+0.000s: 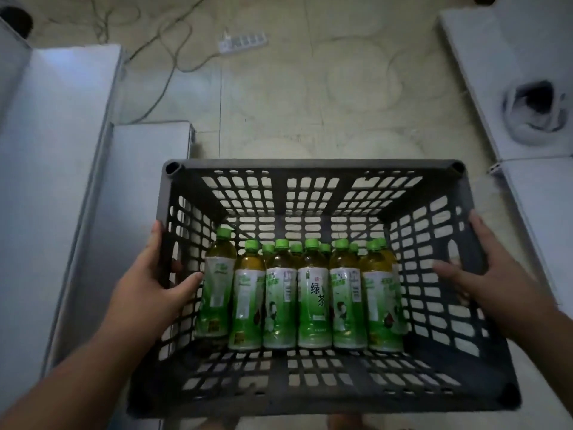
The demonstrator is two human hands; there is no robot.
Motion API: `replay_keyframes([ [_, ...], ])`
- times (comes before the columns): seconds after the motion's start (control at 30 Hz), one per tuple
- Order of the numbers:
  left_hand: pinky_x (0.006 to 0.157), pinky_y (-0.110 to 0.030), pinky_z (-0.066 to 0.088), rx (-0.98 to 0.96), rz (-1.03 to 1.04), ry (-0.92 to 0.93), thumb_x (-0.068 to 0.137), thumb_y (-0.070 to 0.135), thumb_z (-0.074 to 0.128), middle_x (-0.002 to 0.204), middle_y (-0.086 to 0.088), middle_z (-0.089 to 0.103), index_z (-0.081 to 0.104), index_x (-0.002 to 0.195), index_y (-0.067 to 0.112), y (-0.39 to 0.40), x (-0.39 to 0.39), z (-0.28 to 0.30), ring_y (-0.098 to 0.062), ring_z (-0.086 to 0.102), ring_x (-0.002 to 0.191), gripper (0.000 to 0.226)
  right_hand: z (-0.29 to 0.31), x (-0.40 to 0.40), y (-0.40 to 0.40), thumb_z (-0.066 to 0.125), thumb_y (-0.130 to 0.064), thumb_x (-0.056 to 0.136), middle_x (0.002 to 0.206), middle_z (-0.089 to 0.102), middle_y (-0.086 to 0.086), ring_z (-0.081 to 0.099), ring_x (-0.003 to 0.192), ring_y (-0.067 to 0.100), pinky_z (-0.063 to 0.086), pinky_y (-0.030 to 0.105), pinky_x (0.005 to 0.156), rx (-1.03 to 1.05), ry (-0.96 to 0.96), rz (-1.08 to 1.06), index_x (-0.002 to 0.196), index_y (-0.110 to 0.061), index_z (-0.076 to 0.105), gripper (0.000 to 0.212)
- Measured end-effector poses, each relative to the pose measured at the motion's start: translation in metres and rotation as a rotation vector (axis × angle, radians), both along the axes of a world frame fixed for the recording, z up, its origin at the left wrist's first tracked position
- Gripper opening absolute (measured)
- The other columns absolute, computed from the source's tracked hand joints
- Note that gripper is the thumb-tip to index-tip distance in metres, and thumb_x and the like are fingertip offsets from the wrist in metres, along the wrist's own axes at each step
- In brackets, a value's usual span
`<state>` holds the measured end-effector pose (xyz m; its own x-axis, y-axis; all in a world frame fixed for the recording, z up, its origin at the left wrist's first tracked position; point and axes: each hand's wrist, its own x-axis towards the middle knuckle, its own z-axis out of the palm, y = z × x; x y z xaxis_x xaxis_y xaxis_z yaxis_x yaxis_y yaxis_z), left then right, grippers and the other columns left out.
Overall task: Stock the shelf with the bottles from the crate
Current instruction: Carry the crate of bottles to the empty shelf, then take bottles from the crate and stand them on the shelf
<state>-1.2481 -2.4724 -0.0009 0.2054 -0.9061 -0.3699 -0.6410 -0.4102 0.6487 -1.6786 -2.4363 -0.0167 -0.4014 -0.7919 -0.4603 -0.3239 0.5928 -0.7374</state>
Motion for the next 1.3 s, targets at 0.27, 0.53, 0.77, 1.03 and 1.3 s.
replay_keyframes([
  [0.27, 0.089, -0.037, 0.049, 0.055, 0.078, 0.089, 0.081, 0.013, 0.079, 0.094, 0.023, 0.056, 0.015, 0.154, 0.048, -0.012, 0.028, -0.257, 0.002, 0.057, 0.089, 0.104, -0.238, 0.014, -0.032, 0.084, -0.055, 0.051, 0.12, 0.05, 0.003, 0.056, 0.072, 0.018, 0.052, 0.036, 0.055, 0.053, 0.009, 0.04, 0.13, -0.078, 0.023, 0.102],
  [0.53, 0.078, -0.043, 0.056, 0.024, -0.002, 0.106, 0.077, 0.027, 0.081, 0.108, 0.01, 0.059, 0.008, 0.15, 0.057, -0.041, 0.055, -0.351, -0.014, 0.063, 0.095, 0.107, -0.328, 0.027, -0.05, 0.075, -0.036, 0.064, 0.128, 0.06, 0.001, 0.044, 0.057, 0.021, 0.044, 0.038, 0.054, -0.041, -0.137, 0.003, 0.146, -0.059, 0.028, 0.097],
  [0.77, 0.091, -0.053, 0.052, 0.005, -0.04, -0.032, 0.08, 0.036, 0.079, 0.122, 0.006, 0.061, 0.003, 0.153, 0.051, -0.038, 0.051, -0.346, -0.022, 0.061, 0.106, 0.106, -0.322, 0.038, -0.043, 0.079, -0.055, 0.073, 0.14, 0.054, 0.007, 0.065, 0.105, 0.031, 0.056, 0.043, 0.086, 0.018, 0.199, 0.143, 0.153, -0.056, 0.012, 0.104],
  [1.03, 0.118, -0.052, 0.023, 0.088, -0.339, -0.492, 0.074, 0.077, 0.06, 0.166, -0.013, 0.002, -0.022, 0.153, 0.035, -0.002, 0.043, -0.312, -0.035, 0.016, 0.15, 0.121, -0.295, 0.091, -0.023, 0.063, -0.083, 0.067, 0.165, -0.003, 0.021, 0.002, 0.151, 0.04, 0.016, 0.051, 0.12, 0.267, 0.662, 0.383, 0.159, -0.03, 0.009, 0.119],
  [1.3, 0.121, -0.04, 0.003, -0.069, -0.584, -0.602, 0.071, 0.085, 0.05, 0.165, -0.007, -0.015, -0.02, 0.155, 0.021, -0.011, 0.035, -0.299, -0.023, -0.011, 0.152, 0.126, -0.286, 0.188, -0.025, 0.072, -0.062, 0.078, 0.158, 0.034, 0.013, 0.042, 0.138, 0.032, 0.041, 0.047, 0.11, 0.261, 0.382, 0.69, 0.152, -0.022, 0.035, 0.091],
])
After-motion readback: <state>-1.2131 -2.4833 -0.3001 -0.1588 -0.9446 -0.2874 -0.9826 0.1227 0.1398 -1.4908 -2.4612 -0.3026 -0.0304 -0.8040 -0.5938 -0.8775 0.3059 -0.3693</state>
